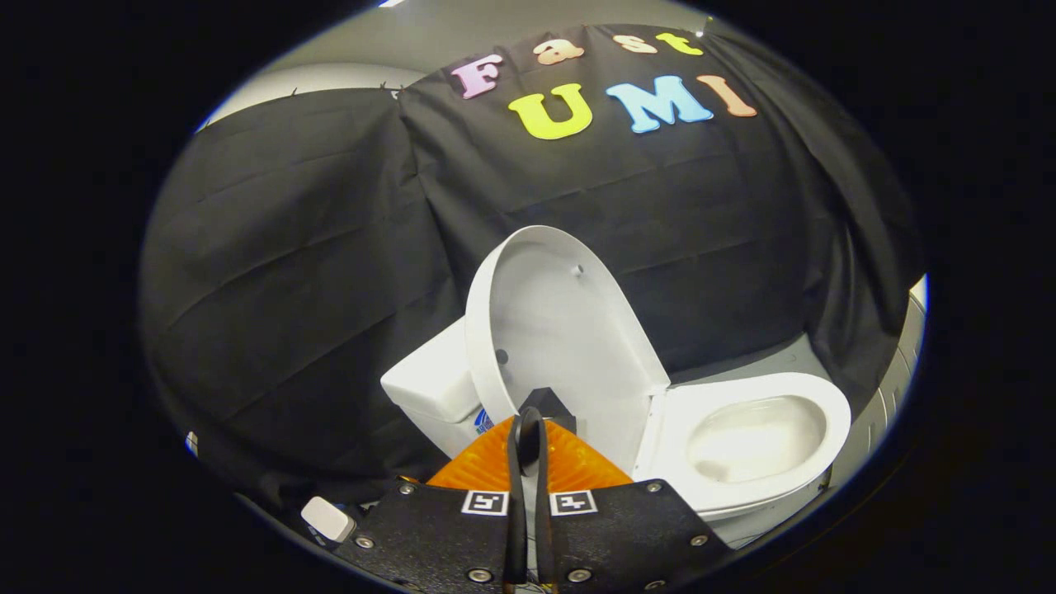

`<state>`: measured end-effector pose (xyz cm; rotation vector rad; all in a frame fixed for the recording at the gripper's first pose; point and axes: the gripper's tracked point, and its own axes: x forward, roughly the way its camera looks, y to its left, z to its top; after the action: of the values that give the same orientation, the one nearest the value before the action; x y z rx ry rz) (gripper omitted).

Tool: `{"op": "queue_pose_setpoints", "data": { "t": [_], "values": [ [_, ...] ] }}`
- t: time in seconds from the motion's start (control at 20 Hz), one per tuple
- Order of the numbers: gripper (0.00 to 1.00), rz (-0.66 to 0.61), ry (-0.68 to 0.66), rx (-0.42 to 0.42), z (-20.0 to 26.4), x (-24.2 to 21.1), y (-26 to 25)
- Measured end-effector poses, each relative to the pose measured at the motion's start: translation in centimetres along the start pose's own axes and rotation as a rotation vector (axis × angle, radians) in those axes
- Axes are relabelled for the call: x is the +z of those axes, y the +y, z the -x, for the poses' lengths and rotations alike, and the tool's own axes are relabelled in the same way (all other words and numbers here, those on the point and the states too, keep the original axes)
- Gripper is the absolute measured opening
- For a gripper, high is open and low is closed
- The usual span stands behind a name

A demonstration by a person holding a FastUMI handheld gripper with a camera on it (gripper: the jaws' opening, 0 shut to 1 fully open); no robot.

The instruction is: Open the toilet lid.

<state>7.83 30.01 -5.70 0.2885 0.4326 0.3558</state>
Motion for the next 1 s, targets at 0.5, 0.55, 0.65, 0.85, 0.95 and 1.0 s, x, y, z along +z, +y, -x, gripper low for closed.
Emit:
{"op": "queue_pose_setpoints", "data": {
  "t": [0.5, 0.55, 0.65, 0.85, 0.95, 1.0],
  "values": [
    [0.69, 0.037, -0.106, 0.053, 3.0, 4.0, -1.2],
    [0.87, 0.059, -0.118, 0.041, 3.2, 4.1, -1.7],
    [0.95, 0.107, -0.156, 0.009, 4.2, 5.2, -3.0],
    [0.95, 0.184, -0.244, -0.044, 6.2, 7.4, -5.7],
    [0.96, 0.211, -0.268, -0.075, 7.2, 7.9, -7.4],
    [0.95, 0.222, -0.280, -0.093, 7.9, 8.2, -8.3]
  ]
}}
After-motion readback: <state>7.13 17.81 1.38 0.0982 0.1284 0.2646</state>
